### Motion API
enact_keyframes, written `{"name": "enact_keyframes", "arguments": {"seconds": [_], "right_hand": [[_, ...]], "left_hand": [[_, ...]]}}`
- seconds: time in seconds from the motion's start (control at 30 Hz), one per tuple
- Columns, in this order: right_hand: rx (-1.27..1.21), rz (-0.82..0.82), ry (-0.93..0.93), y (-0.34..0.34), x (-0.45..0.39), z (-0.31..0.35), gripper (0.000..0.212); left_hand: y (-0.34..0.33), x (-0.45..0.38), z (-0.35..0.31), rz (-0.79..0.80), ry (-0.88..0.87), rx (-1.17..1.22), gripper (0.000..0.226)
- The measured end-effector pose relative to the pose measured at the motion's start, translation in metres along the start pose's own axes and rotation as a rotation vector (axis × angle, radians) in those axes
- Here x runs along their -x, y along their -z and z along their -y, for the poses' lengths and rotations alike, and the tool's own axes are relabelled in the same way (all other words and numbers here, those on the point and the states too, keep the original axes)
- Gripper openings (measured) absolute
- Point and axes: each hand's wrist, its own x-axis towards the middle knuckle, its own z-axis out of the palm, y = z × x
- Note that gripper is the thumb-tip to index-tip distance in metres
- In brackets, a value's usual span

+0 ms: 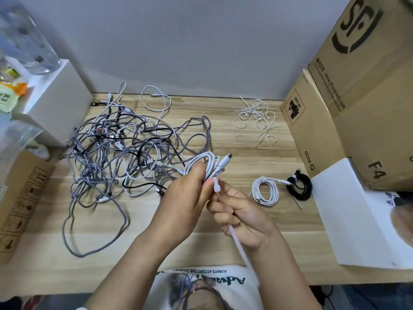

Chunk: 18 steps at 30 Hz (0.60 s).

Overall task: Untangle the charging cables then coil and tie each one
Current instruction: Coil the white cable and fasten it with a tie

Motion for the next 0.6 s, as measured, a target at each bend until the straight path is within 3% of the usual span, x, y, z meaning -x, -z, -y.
{"name": "enact_keyframes", "arguments": {"seconds": [0.1,0.23,0.4,0.5,0.6], "right_hand": [[0.341,-0.132,0.143,-0.005,0.004,-0.002,0.013],[0.686,-0.274,0.402,-0.011,0.009,-0.003,0.02],[0.639,-0.302,0.568,-0.015,0.011,-0.005,0.026],[0.541,-0.351,0.596,-0.013,0.011,-0.003,0.031],[0.622,-0.382,0.589,-0.008,0.007,-0.006,0.037]], "left_hand": [[0.002,0.001,-0.004,0.002,0.004,0.035,0.021],[0.001,0.0,-0.006,-0.026,0.024,0.127,0.023],[0.001,-0.003,-0.007,-0.032,0.094,0.289,0.022],[0.002,-0.003,-0.007,-0.054,0.108,0.339,0.031],[0.004,-0.004,-0.009,-0.075,0.115,0.372,0.03]]}}
